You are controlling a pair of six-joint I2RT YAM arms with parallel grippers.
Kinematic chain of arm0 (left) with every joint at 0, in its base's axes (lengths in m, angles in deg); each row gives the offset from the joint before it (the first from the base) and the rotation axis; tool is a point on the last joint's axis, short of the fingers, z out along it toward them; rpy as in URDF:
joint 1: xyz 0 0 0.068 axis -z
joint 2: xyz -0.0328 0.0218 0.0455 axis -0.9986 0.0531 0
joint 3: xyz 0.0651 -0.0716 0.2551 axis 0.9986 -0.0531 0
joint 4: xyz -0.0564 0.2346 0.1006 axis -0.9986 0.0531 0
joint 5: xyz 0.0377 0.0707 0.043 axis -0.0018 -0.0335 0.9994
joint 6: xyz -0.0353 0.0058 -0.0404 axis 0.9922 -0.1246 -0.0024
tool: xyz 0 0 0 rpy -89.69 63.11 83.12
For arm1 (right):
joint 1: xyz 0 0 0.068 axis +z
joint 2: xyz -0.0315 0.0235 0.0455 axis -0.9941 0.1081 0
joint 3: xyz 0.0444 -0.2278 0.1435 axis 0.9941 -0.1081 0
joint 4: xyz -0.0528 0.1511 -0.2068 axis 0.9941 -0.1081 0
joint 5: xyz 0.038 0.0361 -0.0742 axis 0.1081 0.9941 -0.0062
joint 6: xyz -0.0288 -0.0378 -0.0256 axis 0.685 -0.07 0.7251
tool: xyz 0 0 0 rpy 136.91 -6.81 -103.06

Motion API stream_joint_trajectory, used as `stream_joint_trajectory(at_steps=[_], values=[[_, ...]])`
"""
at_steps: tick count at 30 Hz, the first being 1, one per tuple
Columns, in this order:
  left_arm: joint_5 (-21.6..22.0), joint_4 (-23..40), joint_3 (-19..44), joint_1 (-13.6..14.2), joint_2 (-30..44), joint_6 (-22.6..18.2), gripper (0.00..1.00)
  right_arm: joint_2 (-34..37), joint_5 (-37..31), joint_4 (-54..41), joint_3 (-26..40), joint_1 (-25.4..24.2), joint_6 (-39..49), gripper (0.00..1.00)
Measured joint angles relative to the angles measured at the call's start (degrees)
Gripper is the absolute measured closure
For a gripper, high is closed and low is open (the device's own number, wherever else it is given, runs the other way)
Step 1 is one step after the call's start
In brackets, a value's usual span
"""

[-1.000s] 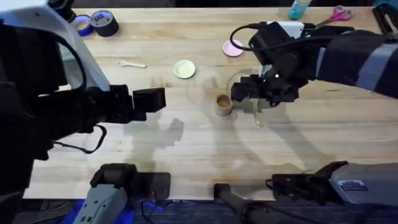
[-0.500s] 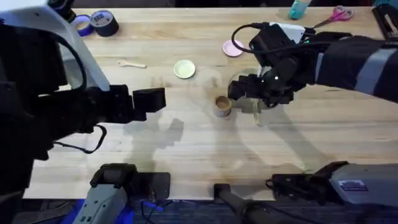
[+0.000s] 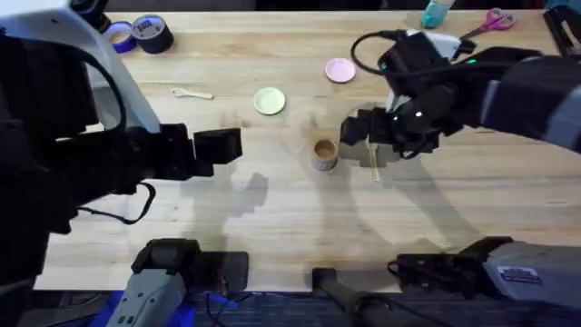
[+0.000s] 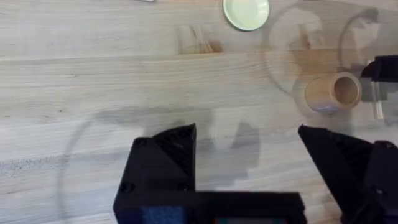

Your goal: Pick up a utensil and set it on the pink plate, then put the other utensil in the container.

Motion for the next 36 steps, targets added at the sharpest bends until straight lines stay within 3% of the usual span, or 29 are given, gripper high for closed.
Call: stream_joint_trajectory(at_steps=[6, 26, 36], values=[[0.0, 0.0, 0.0, 0.0, 0.0, 0.0, 0.006, -2.8, 0.0, -1.1, 0.0, -0.7, 1.4, 0.005], [0.0, 0.2, 0.0, 0.0, 0.0, 0.0, 0.007, 0.2, -0.3, 1.7, -3.9, -2.1, 2.4, 0.007], [0.0, 0.2, 0.0, 0.0, 0.0, 0.0, 0.007, 2.8, -1.8, 0.9, -2.3, -1.4, 2.2, 0.098]])
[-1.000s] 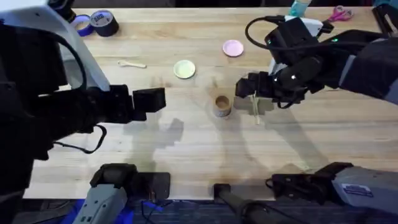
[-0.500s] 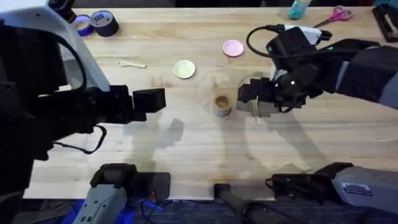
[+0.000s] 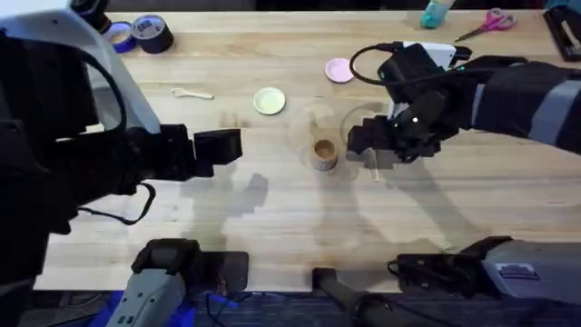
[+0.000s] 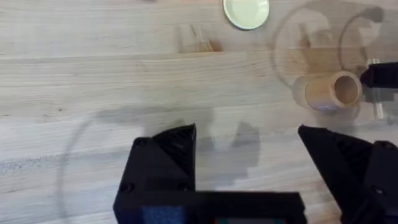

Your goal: Pick up a utensil and set it on the pink plate, then put the other utensil in the container.

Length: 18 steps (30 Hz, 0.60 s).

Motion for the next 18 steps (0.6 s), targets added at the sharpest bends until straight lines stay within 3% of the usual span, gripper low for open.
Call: stream_joint_trajectory(at_steps=[5, 13, 18], values=[[0.0, 0.0, 0.0, 0.0, 0.0, 0.0, 0.007, 0.0, -0.5, 0.5, 0.0, 1.0, 0.0, 0.186], [0.0, 0.0, 0.0, 0.0, 0.0, 0.0, 0.006, 0.3, -1.0, 1.8, 0.1, 1.8, -0.9, 0.544], [0.0, 0.0, 0.0, 0.0, 0.0, 0.0, 0.007, 0.4, -1.5, 2.1, 0.1, 1.8, -1.2, 0.650]])
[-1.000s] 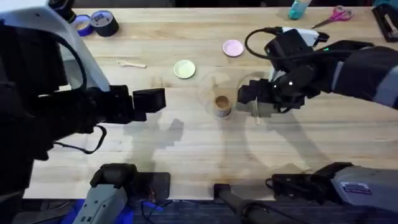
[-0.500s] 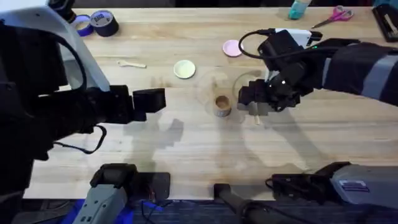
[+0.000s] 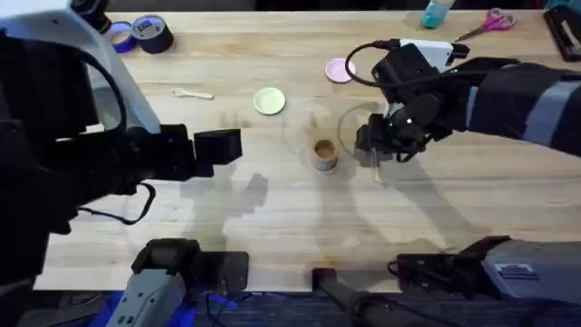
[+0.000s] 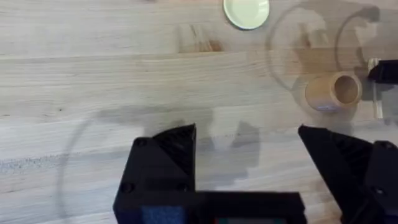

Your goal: Pick up a utensil and set it on the pink plate, then put the other utensil in the container.

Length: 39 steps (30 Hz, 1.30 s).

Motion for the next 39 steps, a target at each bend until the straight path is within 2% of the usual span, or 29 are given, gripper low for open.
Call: stream_joint_trajectory(at_steps=[4, 9, 13, 17, 21, 25, 39], values=[[0.0, 0.0, 0.0, 0.0, 0.0, 0.0, 0.007, 0.0, 0.1, 0.6, 0.0, 0.0, -0.1, 0.759], [0.0, 0.0, 0.0, 0.0, 0.0, 0.0, 0.007, 0.0, 0.0, 1.0, 0.0, 0.0, -0.1, 0.823], [0.0, 0.0, 0.0, 0.0, 0.0, 0.0, 0.007, 0.1, -0.2, 2.3, 0.0, 0.0, -0.1, 0.955], [0.0, 0.0, 0.0, 0.0, 0.0, 0.0, 0.007, 0.2, -0.1, 3.3, -0.1, 0.0, -0.1, 0.954], [0.0, 0.0, 0.0, 0.0, 0.0, 0.0, 0.007, 0.4, 0.3, 4.0, -0.1, 0.0, -0.3, 0.881], [0.0, 0.0, 0.0, 0.0, 0.0, 0.0, 0.007, 0.4, 0.2, 4.0, -0.1, 0.0, -0.3, 0.955], [0.0, 0.0, 0.0, 0.0, 0.0, 0.0, 0.007, 0.7, 0.3, 6.4, -0.1, 0.0, 0.2, 0.967]])
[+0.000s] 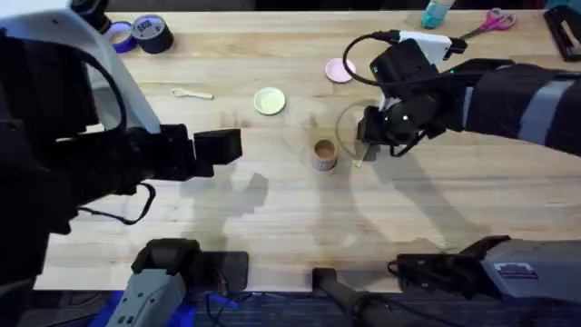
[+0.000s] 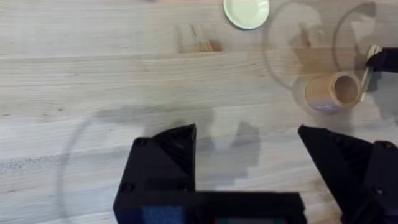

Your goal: Pick up a utensil and set it on the pink plate, then put the other utensil in the container.

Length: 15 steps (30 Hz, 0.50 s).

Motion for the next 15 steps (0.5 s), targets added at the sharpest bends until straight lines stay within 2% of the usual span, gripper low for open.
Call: stream_joint_trajectory(at_steps=[7, 11, 15], values=[[0.0, 0.0, 0.0, 0.0, 0.0, 0.0, 0.007, 2.1, 0.2, 0.8, 2.8, 0.0, 7.3, 0.967], [0.0, 0.0, 0.0, 0.0, 0.0, 0.0, 0.007, 2.3, -2.6, 0.8, 6.3, 0.0, 12.4, 0.967], [0.0, 0.0, 0.0, 0.0, 0.0, 0.0, 0.007, 2.3, -4.8, 4.8, 10.5, -0.3, 17.3, 0.967]])
